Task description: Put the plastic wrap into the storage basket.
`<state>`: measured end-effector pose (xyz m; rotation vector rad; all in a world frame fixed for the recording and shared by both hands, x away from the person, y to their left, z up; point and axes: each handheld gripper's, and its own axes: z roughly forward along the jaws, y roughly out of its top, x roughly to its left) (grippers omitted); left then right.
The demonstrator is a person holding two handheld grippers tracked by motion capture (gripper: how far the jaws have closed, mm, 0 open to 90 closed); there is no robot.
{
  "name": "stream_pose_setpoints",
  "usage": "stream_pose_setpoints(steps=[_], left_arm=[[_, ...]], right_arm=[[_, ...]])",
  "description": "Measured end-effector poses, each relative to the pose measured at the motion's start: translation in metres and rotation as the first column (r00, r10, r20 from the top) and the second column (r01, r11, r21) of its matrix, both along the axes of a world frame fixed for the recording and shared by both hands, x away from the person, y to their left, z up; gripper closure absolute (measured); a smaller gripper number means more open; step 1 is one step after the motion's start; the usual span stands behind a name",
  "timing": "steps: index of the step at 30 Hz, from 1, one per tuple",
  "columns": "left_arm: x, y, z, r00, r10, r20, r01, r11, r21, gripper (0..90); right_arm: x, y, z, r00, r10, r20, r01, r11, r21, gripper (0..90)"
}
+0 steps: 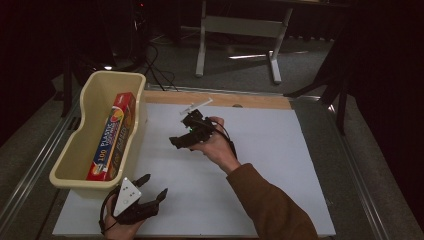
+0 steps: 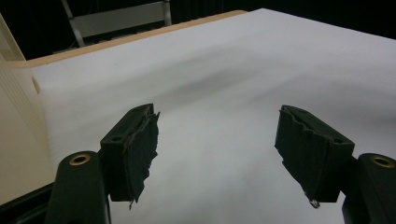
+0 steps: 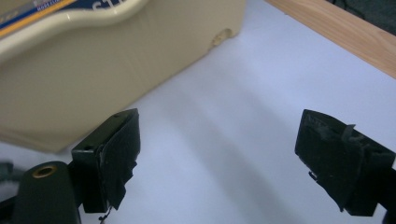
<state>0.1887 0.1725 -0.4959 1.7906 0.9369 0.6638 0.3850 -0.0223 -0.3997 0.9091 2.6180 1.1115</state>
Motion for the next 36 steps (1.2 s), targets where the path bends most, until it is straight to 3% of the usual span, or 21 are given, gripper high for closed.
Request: stream_pose_setpoints(steps=[6, 9, 10, 16, 22, 23, 24, 26, 32, 36], left_arm=[[0.001, -0.001, 0.0, 1.0, 0.002, -0.006, -0.002, 0.9999, 0.011, 29.2], [0.001, -0.002, -0.001, 1.0, 0.005, -0.007, -0.005, 0.9999, 0.014, 29.2], [0.001, -0.002, -0.001, 1.0, 0.006, -0.007, -0.005, 0.9999, 0.014, 29.2], [0.002, -0.002, -0.001, 0.9999, 0.013, -0.01, -0.013, 0.9997, 0.019, 29.2], [0.002, -0.001, -0.002, 0.9997, 0.017, -0.015, -0.017, 0.9997, 0.019, 28.9], [0.002, -0.001, -0.002, 0.9997, 0.017, -0.015, -0.017, 0.9997, 0.019, 28.9], [0.003, -0.002, -0.003, 0.9996, 0.017, -0.021, -0.017, 0.9996, 0.02, 28.8], [0.003, -0.002, -0.003, 0.9996, 0.018, -0.021, -0.017, 0.9995, 0.025, 28.8], [0.003, -0.003, -0.003, 0.9995, 0.022, -0.021, -0.022, 0.9993, 0.03, 28.7], [0.003, -0.003, -0.003, 0.9995, 0.026, -0.017, -0.026, 0.9989, 0.039, 28.2]], right_arm=[[-0.015, -0.045, -0.012, 0.9994, -0.014, 0.031, 0.013, 0.999, 0.037, 13.4], [-0.025, -0.064, -0.017, 0.9977, -0.01, 0.067, 0.008, 0.999, 0.031, 13.7], [-0.032, -0.075, -0.02, 0.995, -0.02, 0.098, 0.018, 1.0, 0.022, 14.0], [-0.056, -0.11, -0.035, 0.984, -0.056, 0.169, 0.054, 0.998, 0.015, 15.2], [-0.072, -0.15, -0.052, 0.9786, -0.1, 0.18, 0.099, 0.995, 0.014, 15.6], [-0.072, -0.15, -0.052, 0.9786, -0.1, 0.18, 0.099, 0.995, 0.014, 15.6], [-0.078, -0.166, -0.059, 0.9772, -0.117, 0.177, 0.12, 0.993, -0.004, 15.5], [-0.082, -0.179, -0.063, 0.9773, -0.129, 0.168, 0.131, 0.991, 0.001, 15.5], [-0.105, -0.212, -0.075, 0.9638, -0.187, 0.19, 0.179, 0.982, 0.059, 15.6], [-0.12, -0.23, -0.083, 0.9538, -0.234, 0.189, 0.216, 0.97, 0.113, 16.1]])
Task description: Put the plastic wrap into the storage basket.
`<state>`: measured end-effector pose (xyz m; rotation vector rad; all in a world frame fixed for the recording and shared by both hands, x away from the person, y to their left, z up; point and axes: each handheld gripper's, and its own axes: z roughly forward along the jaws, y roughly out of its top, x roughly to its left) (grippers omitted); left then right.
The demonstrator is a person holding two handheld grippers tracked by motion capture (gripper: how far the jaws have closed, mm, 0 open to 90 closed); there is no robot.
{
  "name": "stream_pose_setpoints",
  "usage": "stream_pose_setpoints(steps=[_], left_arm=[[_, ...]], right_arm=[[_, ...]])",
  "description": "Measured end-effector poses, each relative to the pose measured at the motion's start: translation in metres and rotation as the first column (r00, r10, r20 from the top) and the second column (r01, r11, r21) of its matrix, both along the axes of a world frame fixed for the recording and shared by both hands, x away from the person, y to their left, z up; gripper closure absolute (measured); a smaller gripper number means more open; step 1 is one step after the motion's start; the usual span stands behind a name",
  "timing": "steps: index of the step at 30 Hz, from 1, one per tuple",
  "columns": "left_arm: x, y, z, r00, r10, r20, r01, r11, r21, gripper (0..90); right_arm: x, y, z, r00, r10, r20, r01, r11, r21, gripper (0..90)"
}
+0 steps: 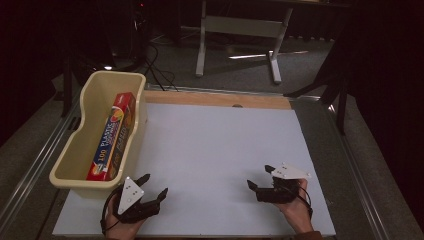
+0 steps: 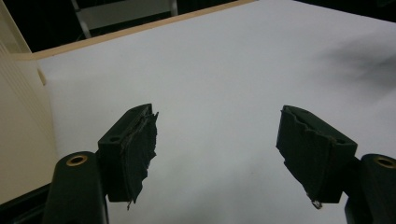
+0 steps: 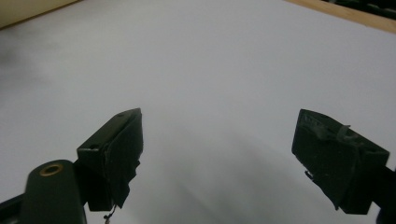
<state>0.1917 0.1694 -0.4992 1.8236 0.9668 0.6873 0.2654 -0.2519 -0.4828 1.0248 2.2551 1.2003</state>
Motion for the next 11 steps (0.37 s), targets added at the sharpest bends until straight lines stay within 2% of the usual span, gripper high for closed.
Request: stream_pose_setpoints(steps=[6, 11], left_arm=[[0.0, 0.0, 0.0, 1.0, 0.002, 0.003, -0.002, 1.0, -0.004, 28.2], [0.0, -0.001, 0.0, 1.0, 0.003, 0.005, -0.003, 1.0, 0.0, 28.2]], right_arm=[[-0.016, -0.013, -0.003, 0.9994, -0.031, 0.013, 0.03, 0.999, 0.038, 17.5], [-0.019, -0.016, -0.005, 0.9993, -0.032, 0.02, 0.032, 0.999, 0.031, 17.4]])
